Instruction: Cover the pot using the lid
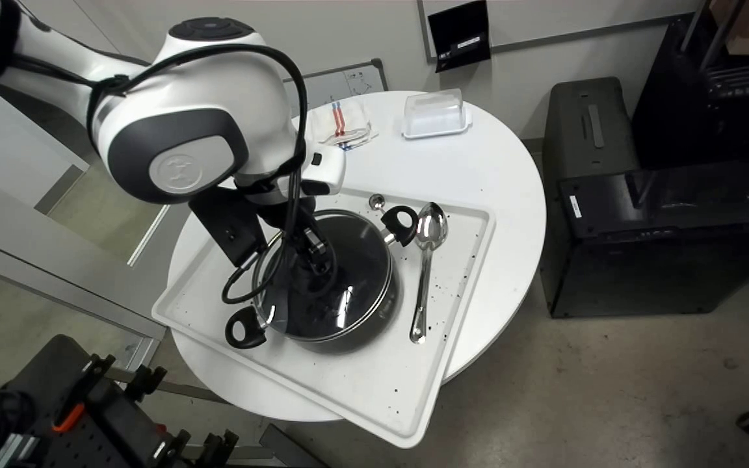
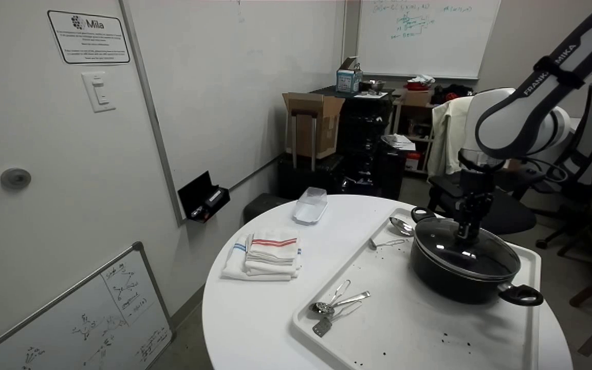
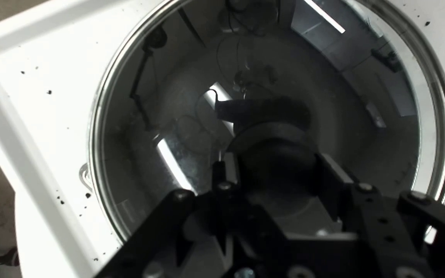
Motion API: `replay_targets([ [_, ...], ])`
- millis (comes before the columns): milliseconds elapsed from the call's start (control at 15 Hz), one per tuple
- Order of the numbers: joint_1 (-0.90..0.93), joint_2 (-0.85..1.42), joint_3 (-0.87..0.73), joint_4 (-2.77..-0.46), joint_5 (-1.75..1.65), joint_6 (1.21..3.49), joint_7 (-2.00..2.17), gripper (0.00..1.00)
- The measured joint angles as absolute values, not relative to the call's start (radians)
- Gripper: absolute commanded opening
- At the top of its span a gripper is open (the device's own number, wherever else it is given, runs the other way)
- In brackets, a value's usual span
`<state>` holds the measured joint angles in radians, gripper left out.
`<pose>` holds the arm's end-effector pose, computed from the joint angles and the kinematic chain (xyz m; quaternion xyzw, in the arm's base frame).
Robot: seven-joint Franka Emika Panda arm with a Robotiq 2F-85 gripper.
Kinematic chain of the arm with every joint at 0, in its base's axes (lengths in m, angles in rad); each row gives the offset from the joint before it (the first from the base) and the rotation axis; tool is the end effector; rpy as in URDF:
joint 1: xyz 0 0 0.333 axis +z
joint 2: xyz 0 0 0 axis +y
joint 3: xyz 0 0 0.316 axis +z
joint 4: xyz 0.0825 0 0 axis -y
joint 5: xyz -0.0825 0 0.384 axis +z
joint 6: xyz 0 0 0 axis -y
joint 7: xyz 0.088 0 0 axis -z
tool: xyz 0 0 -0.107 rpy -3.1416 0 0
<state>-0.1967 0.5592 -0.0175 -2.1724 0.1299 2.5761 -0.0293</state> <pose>0.5237 -0.1168 0.1185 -0.9856 0.1480 0.0735 0.0349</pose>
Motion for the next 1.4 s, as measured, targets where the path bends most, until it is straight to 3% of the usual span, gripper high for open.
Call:
replay_targets([
  [1400,-0.126,0.562,-0.073,-2.17,0.056,2.59,-0.025,0.25],
])
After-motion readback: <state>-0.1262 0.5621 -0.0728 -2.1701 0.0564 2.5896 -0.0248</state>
